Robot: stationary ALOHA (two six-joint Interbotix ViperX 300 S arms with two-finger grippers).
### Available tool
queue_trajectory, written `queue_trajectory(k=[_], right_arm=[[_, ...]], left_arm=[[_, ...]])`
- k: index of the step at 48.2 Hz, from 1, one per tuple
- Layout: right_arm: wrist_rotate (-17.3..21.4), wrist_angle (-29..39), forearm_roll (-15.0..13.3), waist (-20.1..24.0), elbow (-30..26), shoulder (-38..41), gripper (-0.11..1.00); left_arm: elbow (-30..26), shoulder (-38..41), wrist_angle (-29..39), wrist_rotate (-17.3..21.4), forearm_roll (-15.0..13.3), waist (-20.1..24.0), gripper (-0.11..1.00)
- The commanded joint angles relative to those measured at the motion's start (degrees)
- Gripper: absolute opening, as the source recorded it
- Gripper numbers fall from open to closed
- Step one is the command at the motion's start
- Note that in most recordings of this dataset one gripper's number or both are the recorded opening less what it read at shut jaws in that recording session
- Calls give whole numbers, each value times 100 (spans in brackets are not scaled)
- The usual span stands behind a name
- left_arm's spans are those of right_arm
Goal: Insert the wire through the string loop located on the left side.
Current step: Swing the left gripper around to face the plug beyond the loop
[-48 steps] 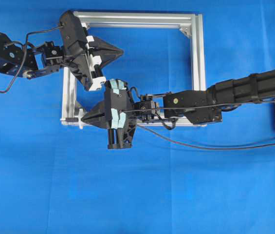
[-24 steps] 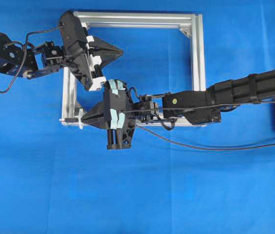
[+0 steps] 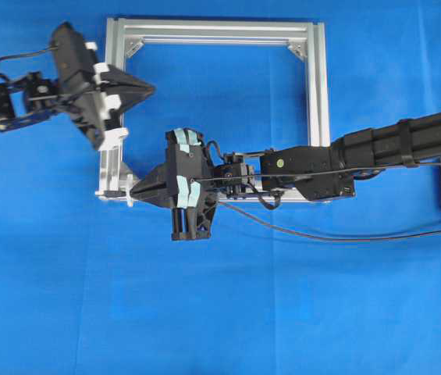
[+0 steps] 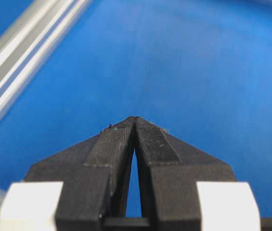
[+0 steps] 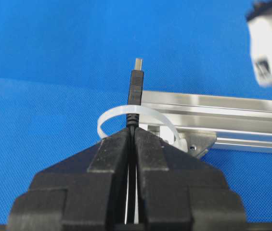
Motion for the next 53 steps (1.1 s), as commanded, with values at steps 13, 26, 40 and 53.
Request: queue_trajectory(k=[13, 26, 40, 53], right_arm=[[0, -18, -9, 18, -88, -105, 1], [9, 9, -9, 18, -88, -105, 1], [0, 9, -9, 18, -88, -114, 1], [0, 9, -9, 18, -105, -114, 1]], left_arm=[[835, -800, -97, 70, 18, 79, 0], [1134, -1151, -79, 70, 18, 176, 0], [1125, -1204, -62, 0, 53, -176, 0], [1397, -1714, -53, 9, 70, -1318, 0]])
